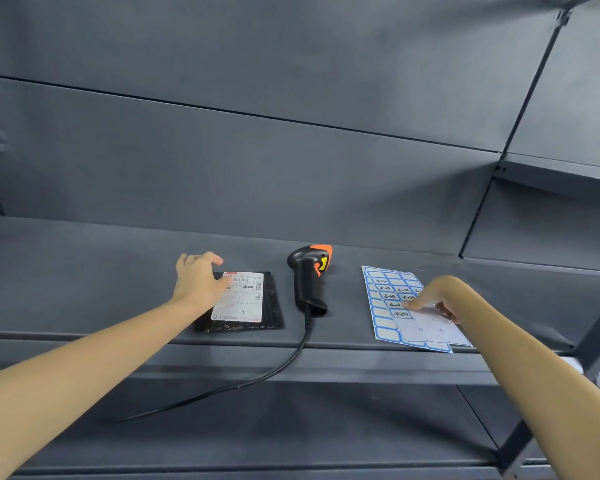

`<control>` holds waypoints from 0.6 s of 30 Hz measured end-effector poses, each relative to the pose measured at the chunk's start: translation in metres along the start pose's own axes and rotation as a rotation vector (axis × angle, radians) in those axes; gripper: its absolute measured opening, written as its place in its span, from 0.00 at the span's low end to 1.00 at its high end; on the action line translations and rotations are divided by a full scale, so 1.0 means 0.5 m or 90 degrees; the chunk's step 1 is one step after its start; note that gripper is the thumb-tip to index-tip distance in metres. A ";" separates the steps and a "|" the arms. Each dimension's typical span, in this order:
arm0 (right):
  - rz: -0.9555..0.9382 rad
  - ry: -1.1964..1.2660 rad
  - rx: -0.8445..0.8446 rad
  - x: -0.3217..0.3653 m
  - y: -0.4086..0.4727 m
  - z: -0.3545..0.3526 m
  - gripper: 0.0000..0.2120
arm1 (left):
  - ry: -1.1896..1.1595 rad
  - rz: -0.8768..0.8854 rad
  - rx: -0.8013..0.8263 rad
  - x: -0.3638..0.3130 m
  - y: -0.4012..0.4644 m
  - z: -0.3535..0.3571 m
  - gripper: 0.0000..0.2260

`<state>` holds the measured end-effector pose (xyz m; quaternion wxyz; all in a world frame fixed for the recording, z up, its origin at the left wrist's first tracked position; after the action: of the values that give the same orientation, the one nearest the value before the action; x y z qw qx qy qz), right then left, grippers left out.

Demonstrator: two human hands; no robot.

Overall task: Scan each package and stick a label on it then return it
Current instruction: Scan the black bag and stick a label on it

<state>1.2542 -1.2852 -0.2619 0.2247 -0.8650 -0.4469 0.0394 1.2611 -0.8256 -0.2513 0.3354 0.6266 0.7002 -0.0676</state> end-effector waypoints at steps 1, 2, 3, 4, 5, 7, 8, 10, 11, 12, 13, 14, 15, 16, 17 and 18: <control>0.002 0.010 0.001 -0.003 0.004 0.002 0.39 | 0.001 0.000 -0.004 0.002 -0.001 -0.002 0.17; 0.002 0.018 0.001 -0.006 0.009 0.003 0.41 | 0.003 0.000 -0.007 0.003 -0.002 -0.003 0.16; 0.003 0.022 -0.005 -0.009 0.014 0.003 0.43 | 0.003 -0.001 -0.009 0.005 -0.003 -0.003 0.16; 0.005 0.023 -0.012 -0.011 0.017 0.004 0.44 | 0.003 -0.002 -0.009 0.007 -0.004 -0.003 0.16; 0.003 0.023 -0.015 -0.010 0.016 0.005 0.43 | 0.003 -0.003 -0.009 0.008 -0.005 -0.003 0.16; -0.003 0.040 -0.007 -0.007 0.011 0.007 0.38 | 0.003 -0.003 -0.005 0.009 -0.007 -0.002 0.15; -0.003 0.063 0.003 -0.007 0.011 0.008 0.33 | 0.002 -0.004 -0.003 0.008 -0.007 -0.001 0.15; -0.009 0.106 0.017 -0.007 0.015 0.011 0.29 | -0.007 -0.008 0.001 0.006 -0.010 -0.001 0.15; -0.017 0.134 0.017 -0.008 0.018 0.011 0.29 | -0.015 -0.009 0.001 0.004 -0.011 -0.002 0.15; -0.027 0.171 0.013 -0.008 0.020 0.010 0.31 | -0.022 -0.009 0.001 0.001 -0.011 -0.004 0.15; -0.035 0.215 0.009 -0.008 0.020 0.010 0.33 | -0.028 -0.009 -0.002 -0.004 -0.012 -0.007 0.15; -0.047 0.256 0.000 -0.007 0.020 0.006 0.34 | -0.034 -0.009 -0.004 -0.008 -0.013 -0.011 0.15; -0.066 0.288 -0.018 -0.004 0.016 -0.002 0.34 | -0.040 -0.007 -0.006 -0.014 -0.014 -0.014 0.15; -0.092 0.325 -0.049 0.002 0.010 -0.018 0.33 | -0.046 -0.005 -0.008 -0.018 -0.015 -0.017 0.15; -0.119 0.369 -0.085 0.008 0.000 -0.038 0.31 | -0.055 -0.003 -0.009 -0.023 -0.016 -0.019 0.15; -0.146 0.419 -0.115 0.016 -0.009 -0.058 0.29 | -0.069 -0.001 -0.008 -0.028 -0.018 -0.021 0.14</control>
<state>1.2632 -1.2869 -0.2330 0.2824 -0.7919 -0.4463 -0.3064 1.2485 -0.8336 -0.2386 0.3769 0.6192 0.6819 -0.0976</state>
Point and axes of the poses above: each hand's wrist, its own y-axis towards the middle knuckle, its own z-axis out of the palm, x = y × z, the point moved 9 cm from there along y, towards the middle knuckle, and after that the axes turned 8 degrees about y, right-handed, at the moved point
